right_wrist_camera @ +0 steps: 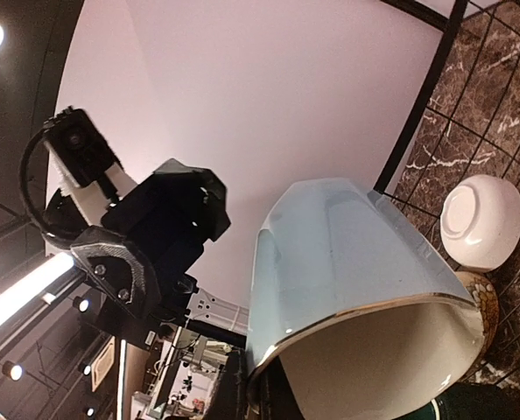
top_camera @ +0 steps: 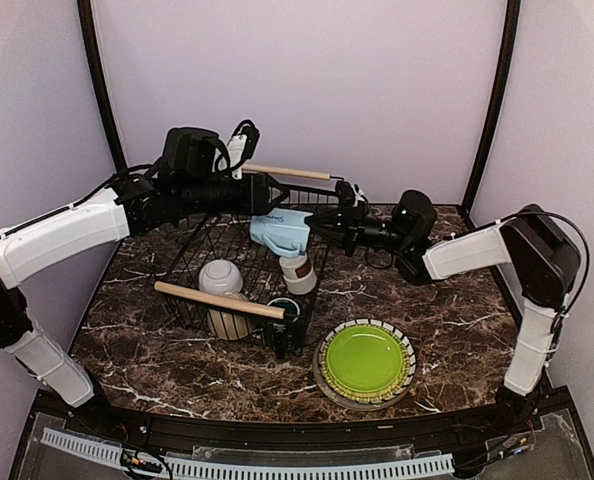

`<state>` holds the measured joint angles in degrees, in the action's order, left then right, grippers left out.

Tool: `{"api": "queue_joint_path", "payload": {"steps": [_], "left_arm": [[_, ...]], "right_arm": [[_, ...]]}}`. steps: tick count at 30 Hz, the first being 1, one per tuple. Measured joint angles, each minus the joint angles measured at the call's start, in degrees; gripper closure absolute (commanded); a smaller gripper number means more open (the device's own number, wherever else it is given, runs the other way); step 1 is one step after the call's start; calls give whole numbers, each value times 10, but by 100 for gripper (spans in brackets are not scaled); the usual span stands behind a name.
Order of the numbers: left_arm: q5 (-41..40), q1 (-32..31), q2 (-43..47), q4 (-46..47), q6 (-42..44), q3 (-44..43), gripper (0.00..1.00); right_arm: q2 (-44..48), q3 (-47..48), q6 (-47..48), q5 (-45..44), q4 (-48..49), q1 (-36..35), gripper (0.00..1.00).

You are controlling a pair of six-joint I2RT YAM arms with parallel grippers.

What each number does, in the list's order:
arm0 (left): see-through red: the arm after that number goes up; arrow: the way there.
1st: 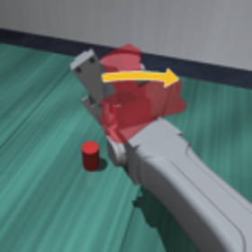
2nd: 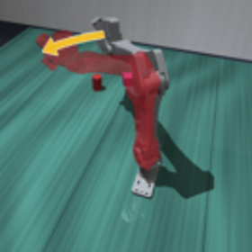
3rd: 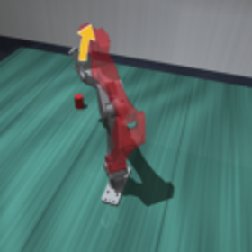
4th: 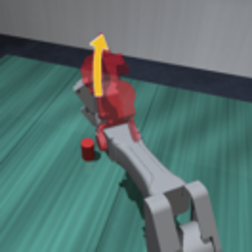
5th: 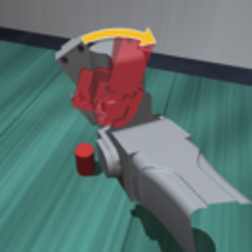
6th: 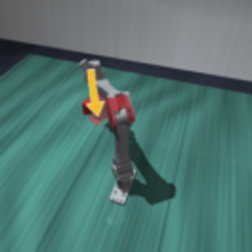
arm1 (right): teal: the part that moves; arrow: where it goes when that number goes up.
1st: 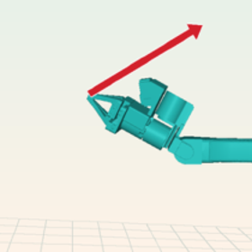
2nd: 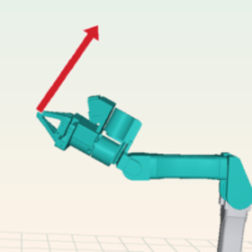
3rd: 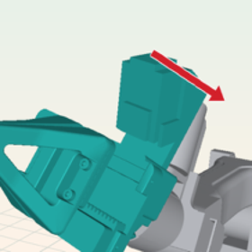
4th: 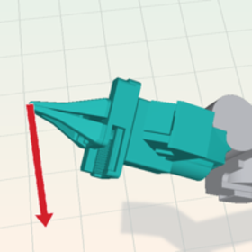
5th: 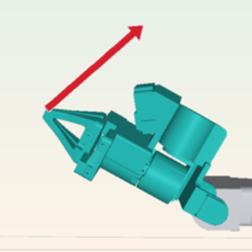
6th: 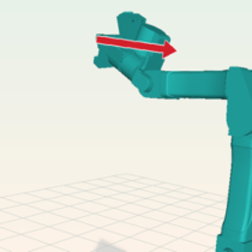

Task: Unload the mixed dishes from the dish rack
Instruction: Place the cup at the center of the board.

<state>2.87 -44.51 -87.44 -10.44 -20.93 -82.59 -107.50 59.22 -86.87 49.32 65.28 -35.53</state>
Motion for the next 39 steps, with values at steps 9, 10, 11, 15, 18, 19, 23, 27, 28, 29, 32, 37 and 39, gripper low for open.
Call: {"api": "queue_joint_path", "payload": {"steps": [9,10,11,15,18,19,23,27,28,29,32,37,39], "left_arm": [[-54,0,64,-4,15,24,25],[-57,1,67,-4,17,24,25],[-61,1,70,-4,19,25,25],[-71,4,76,-4,23,33,25],[-73,7,76,-5,24,41,25],[-73,8,75,-5,24,43,25],[-70,9,67,-5,24,43,25],[-64,10,53,-4,23,43,25],[-63,10,49,-4,23,43,25],[-61,11,45,-4,23,43,25],[-53,12,36,-4,23,43,25],[-48,12,31,-4,21,44,25],[-48,12,31,-2,20,48,25]], "right_arm": [[182,14,240,29,-252,68,100],[203,21,277,22,-302,70,100],[221,28,313,14,-351,79,100],[303,61,478,-60,-592,95,100],[351,86,586,-135,-757,98,100],[361,94,613,-157,-802,98,100],[378,110,696,-245,-960,98,100],[363,110,736,-294,-1073,99,100],[356,110,744,-302,-1094,98,100],[349,110,749,-311,-1110,97,100],[315,114,764,-339,-1143,91,100],[225,143,781,-391,-1162,61,100],[194,158,785,-410,-1166,47,100]]}}
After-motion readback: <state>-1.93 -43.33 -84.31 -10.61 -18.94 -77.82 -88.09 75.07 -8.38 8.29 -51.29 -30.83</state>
